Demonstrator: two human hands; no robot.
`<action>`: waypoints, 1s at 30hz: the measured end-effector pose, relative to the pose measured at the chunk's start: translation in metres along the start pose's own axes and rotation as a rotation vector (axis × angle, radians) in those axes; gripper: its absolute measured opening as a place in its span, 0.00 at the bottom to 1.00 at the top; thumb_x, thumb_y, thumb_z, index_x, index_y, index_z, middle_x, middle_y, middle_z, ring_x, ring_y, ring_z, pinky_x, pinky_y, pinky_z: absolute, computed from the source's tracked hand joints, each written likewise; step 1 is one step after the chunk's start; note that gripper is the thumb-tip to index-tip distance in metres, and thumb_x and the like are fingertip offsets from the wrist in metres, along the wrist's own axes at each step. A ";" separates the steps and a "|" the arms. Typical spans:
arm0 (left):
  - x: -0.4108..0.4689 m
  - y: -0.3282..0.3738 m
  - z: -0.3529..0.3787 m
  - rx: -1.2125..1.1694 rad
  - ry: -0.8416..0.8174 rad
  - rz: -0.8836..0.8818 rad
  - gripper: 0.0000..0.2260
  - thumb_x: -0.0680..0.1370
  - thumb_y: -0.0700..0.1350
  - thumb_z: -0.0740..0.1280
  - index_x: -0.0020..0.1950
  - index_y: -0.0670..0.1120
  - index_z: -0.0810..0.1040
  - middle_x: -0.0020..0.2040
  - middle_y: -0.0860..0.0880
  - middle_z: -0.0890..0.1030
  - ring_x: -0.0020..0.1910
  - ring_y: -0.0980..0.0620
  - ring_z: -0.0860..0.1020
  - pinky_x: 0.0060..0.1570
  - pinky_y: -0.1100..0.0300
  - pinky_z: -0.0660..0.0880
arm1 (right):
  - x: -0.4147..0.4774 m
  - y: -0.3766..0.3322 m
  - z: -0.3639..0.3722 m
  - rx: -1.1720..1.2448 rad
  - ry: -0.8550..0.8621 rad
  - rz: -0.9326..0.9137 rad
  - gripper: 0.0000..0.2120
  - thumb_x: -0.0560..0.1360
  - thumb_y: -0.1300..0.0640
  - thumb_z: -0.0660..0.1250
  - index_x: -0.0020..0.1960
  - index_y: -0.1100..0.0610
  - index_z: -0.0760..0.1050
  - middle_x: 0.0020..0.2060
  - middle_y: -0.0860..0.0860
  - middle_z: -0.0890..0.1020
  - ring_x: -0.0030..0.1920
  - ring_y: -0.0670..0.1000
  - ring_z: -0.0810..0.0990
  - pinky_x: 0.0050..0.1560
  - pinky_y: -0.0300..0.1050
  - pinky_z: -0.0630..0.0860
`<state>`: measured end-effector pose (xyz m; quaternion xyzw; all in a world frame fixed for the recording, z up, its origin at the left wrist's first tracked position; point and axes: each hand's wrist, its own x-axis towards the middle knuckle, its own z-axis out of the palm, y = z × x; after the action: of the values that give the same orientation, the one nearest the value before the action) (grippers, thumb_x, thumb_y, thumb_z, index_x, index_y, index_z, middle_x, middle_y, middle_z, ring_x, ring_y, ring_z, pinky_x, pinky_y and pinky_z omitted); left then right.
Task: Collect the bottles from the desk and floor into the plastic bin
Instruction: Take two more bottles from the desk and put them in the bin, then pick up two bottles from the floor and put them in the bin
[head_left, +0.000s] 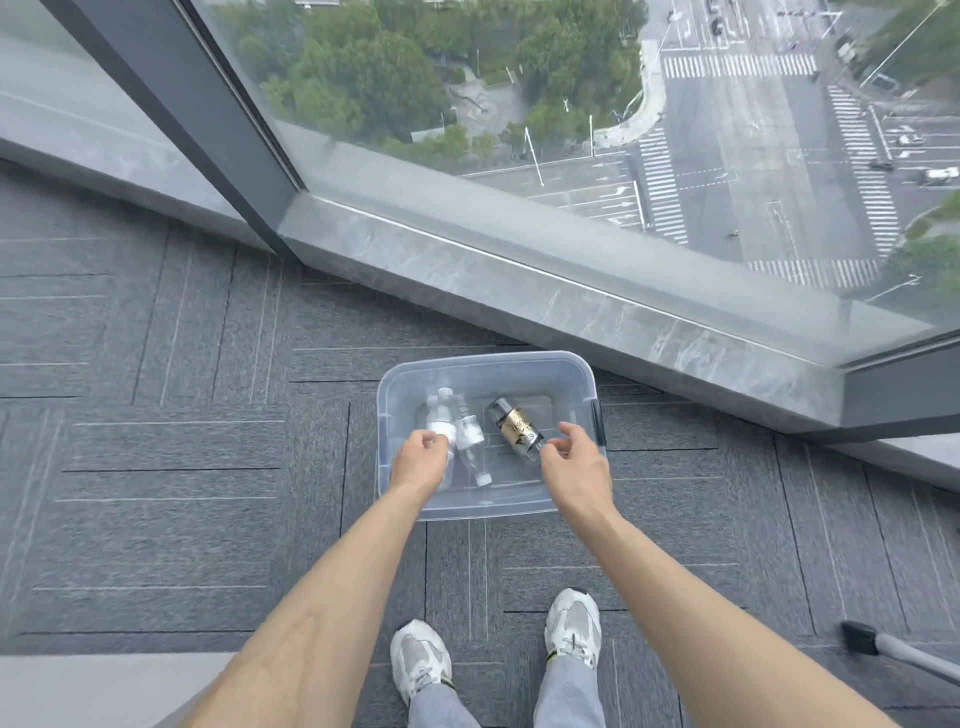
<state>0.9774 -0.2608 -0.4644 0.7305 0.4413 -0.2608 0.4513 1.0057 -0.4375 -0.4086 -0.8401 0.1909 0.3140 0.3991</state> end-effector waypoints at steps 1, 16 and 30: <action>-0.011 0.004 -0.004 -0.003 -0.006 0.009 0.17 0.81 0.51 0.56 0.67 0.48 0.70 0.65 0.49 0.75 0.61 0.48 0.73 0.60 0.54 0.68 | -0.007 -0.007 -0.004 -0.002 0.003 -0.006 0.22 0.80 0.56 0.58 0.75 0.53 0.65 0.65 0.50 0.78 0.54 0.50 0.75 0.56 0.45 0.71; -0.234 0.081 -0.074 -0.318 -0.033 0.049 0.12 0.80 0.51 0.57 0.59 0.50 0.73 0.58 0.50 0.78 0.58 0.48 0.76 0.63 0.44 0.72 | -0.170 -0.096 -0.101 0.184 -0.001 -0.076 0.20 0.79 0.54 0.60 0.71 0.50 0.71 0.60 0.50 0.80 0.57 0.53 0.79 0.62 0.52 0.75; -0.419 0.152 -0.098 -0.421 -0.054 0.339 0.08 0.81 0.48 0.56 0.51 0.51 0.74 0.49 0.52 0.79 0.49 0.51 0.77 0.52 0.51 0.76 | -0.319 -0.120 -0.212 0.459 0.167 -0.268 0.17 0.80 0.58 0.61 0.68 0.55 0.74 0.58 0.49 0.82 0.57 0.48 0.78 0.55 0.38 0.71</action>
<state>0.9107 -0.3759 -0.0274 0.6768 0.3449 -0.1036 0.6421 0.9211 -0.5092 -0.0231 -0.7685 0.1765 0.1364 0.5997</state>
